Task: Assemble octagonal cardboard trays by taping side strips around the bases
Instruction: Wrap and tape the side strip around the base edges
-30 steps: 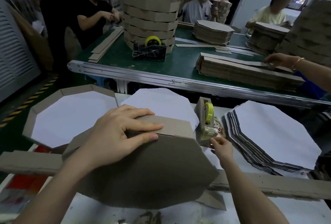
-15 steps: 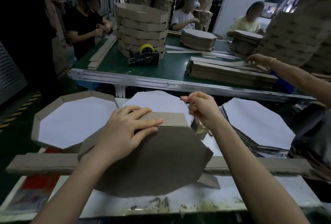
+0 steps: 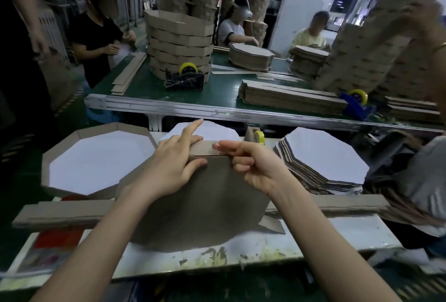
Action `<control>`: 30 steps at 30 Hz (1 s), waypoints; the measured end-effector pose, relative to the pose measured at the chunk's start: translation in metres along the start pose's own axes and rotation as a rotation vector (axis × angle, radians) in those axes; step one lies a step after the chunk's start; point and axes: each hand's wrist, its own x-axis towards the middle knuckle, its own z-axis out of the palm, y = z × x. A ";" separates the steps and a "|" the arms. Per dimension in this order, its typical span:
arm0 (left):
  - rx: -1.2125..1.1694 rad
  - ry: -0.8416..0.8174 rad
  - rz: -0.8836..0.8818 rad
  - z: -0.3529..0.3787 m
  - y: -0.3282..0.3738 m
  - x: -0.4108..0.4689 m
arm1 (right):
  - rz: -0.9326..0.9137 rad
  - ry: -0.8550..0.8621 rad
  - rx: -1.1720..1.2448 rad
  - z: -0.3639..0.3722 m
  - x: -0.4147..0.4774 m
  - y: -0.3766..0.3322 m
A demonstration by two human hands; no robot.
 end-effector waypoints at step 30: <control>0.139 -0.092 0.056 -0.008 0.000 -0.006 | 0.018 0.088 -0.741 -0.014 -0.019 0.016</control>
